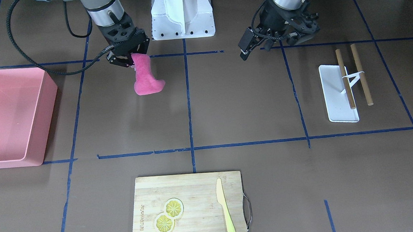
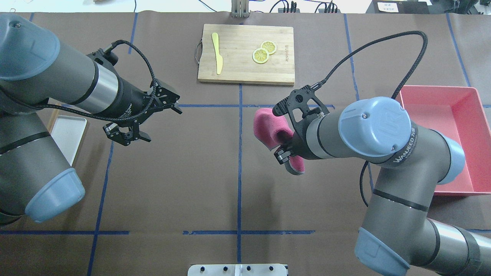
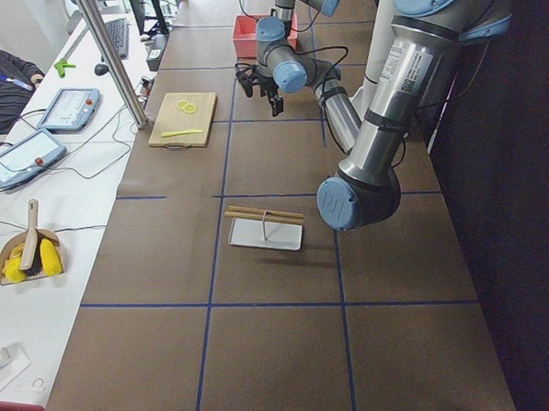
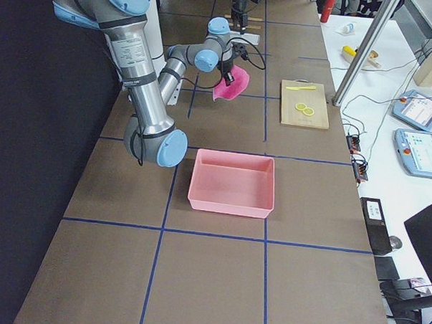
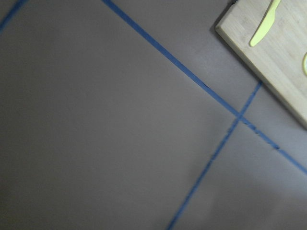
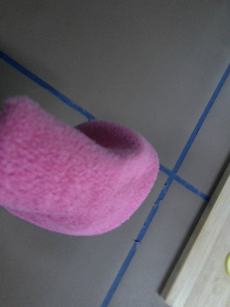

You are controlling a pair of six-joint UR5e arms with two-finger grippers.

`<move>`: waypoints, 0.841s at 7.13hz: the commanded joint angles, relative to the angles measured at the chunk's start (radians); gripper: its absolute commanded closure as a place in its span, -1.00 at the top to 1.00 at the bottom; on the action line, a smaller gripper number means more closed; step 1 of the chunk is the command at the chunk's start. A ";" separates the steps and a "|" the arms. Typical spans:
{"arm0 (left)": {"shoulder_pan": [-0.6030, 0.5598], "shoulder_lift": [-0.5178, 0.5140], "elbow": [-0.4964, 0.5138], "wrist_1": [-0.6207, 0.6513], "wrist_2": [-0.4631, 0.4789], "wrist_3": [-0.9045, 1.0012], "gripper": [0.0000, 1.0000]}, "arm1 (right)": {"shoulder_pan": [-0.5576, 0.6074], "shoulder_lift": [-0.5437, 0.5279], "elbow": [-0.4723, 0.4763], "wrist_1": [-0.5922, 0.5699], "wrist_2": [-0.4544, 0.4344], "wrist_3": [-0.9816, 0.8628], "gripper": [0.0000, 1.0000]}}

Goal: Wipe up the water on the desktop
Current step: 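Open the left gripper and withdraw it while the right gripper holds the towel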

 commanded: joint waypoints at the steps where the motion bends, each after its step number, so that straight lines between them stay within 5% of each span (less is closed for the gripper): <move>1: -0.059 0.138 -0.104 0.136 0.003 0.488 1.00 | 0.042 0.001 0.001 -0.118 0.067 0.027 -1.00; 4: -0.204 0.366 -0.123 0.127 -0.011 0.989 1.00 | 0.070 0.002 0.002 -0.147 0.090 0.050 -1.00; 6: -0.411 0.454 -0.073 0.126 -0.043 1.198 1.00 | 0.076 0.001 0.001 -0.146 0.090 0.048 -1.00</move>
